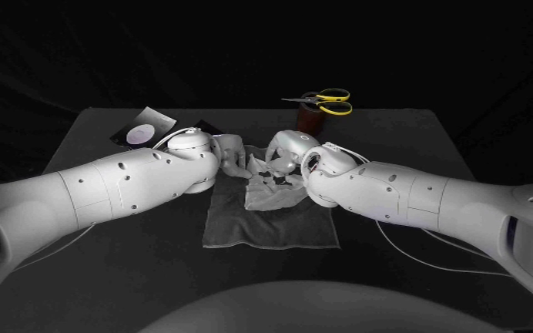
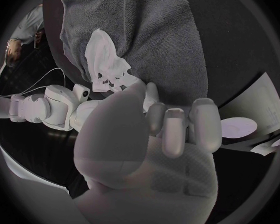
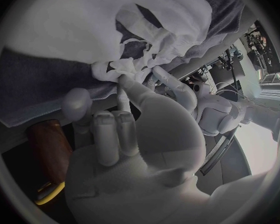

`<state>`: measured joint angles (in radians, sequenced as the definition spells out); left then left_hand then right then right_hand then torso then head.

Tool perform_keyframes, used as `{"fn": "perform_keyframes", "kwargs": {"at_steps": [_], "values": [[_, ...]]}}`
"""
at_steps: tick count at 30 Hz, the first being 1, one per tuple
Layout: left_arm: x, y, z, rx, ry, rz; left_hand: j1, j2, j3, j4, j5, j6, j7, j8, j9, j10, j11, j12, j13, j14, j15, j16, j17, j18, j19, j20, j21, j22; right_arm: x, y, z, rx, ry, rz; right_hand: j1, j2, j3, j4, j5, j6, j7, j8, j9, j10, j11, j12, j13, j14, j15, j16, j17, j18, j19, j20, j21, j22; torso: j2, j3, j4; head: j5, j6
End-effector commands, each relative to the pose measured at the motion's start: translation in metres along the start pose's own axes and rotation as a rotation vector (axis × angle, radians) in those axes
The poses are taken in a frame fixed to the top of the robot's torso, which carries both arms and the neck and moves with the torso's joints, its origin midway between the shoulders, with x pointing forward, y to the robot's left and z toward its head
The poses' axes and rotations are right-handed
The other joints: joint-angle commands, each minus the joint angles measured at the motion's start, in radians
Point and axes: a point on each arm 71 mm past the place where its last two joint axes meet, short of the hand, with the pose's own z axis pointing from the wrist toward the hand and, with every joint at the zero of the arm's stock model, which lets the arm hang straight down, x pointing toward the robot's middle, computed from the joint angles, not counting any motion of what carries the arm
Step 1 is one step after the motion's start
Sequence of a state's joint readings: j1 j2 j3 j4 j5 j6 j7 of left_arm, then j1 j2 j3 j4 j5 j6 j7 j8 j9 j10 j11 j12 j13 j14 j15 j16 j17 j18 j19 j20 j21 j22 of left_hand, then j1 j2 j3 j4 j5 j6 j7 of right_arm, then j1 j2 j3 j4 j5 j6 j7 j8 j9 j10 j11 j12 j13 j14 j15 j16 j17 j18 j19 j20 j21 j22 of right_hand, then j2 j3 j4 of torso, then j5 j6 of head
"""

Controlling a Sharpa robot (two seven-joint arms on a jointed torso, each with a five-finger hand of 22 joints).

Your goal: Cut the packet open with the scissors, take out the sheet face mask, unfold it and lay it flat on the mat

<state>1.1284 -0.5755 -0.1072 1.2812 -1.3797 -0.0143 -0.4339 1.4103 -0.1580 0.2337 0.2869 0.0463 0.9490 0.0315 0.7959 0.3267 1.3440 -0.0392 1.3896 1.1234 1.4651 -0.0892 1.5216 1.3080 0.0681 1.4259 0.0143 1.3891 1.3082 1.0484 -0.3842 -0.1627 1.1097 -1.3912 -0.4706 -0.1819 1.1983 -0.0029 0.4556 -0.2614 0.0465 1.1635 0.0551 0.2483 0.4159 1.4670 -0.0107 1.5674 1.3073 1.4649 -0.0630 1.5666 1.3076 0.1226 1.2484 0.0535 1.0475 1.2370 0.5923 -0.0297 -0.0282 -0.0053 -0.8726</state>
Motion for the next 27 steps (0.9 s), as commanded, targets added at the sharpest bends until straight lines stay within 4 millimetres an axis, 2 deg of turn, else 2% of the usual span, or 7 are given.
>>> {"fn": "perform_keyframes", "kwargs": {"at_steps": [1, 6, 27], "values": [[0.008, 0.002, 0.0, -0.022, 0.056, 0.032, 0.006, -0.002, 0.004, 0.002, 0.003, 0.004, -0.002, 0.006, 0.001, 0.006, 0.001, 0.005, 0.001, 0.068, -0.004, 0.005, 0.097, -0.007, 0.007, 0.002, 0.005, 0.036, -0.005, -0.004, 0.0, -0.002, -0.066, -0.012, -0.005, -0.004, 0.007, -0.002, 0.002, 0.011, 0.002, 0.006, 0.032, 0.104, -0.006, 0.003, 0.264, 0.106, -0.007, 0.004, 0.263, 0.003, 0.002, -0.008, 0.005, 0.002, 0.0, -0.0003, -0.0001, 0.001, 0.0], [0.009, 0.004, 0.0, -0.027, 0.061, 0.034, 0.005, -0.002, 0.004, 0.003, 0.003, 0.004, -0.002, 0.007, 0.002, 0.007, 0.001, 0.006, 0.002, 0.068, -0.005, 0.005, 0.097, -0.007, 0.006, 0.001, 0.004, 0.035, -0.007, -0.005, -0.001, -0.002, -0.092, -0.003, -0.007, -0.004, 0.011, -0.003, 0.002, 0.01, 0.001, 0.008, 0.034, 0.104, -0.006, 0.003, 0.264, 0.106, -0.007, 0.004, 0.263, 0.002, 0.003, -0.008, 0.007, 0.003, 0.0, 0.0006, -0.0001, 0.003, 0.0], [0.009, 0.008, -0.001, -0.043, 0.076, 0.04, 0.003, -0.002, 0.004, 0.003, 0.003, 0.005, -0.003, 0.008, 0.002, 0.009, 0.001, 0.007, 0.005, 0.069, -0.005, 0.006, 0.098, -0.007, 0.006, 0.001, 0.005, 0.036, -0.017, -0.016, 0.002, 0.028, -0.113, -0.008, -0.017, -0.006, 0.027, -0.01, 0.002, 0.006, 0.0, 0.016, 0.045, 0.104, -0.008, 0.003, 0.264, 0.106, -0.009, 0.004, 0.263, 0.002, 0.005, -0.01, 0.007, 0.004, 0.001, 0.0, -0.0002, 0.003, 0.0]]}}
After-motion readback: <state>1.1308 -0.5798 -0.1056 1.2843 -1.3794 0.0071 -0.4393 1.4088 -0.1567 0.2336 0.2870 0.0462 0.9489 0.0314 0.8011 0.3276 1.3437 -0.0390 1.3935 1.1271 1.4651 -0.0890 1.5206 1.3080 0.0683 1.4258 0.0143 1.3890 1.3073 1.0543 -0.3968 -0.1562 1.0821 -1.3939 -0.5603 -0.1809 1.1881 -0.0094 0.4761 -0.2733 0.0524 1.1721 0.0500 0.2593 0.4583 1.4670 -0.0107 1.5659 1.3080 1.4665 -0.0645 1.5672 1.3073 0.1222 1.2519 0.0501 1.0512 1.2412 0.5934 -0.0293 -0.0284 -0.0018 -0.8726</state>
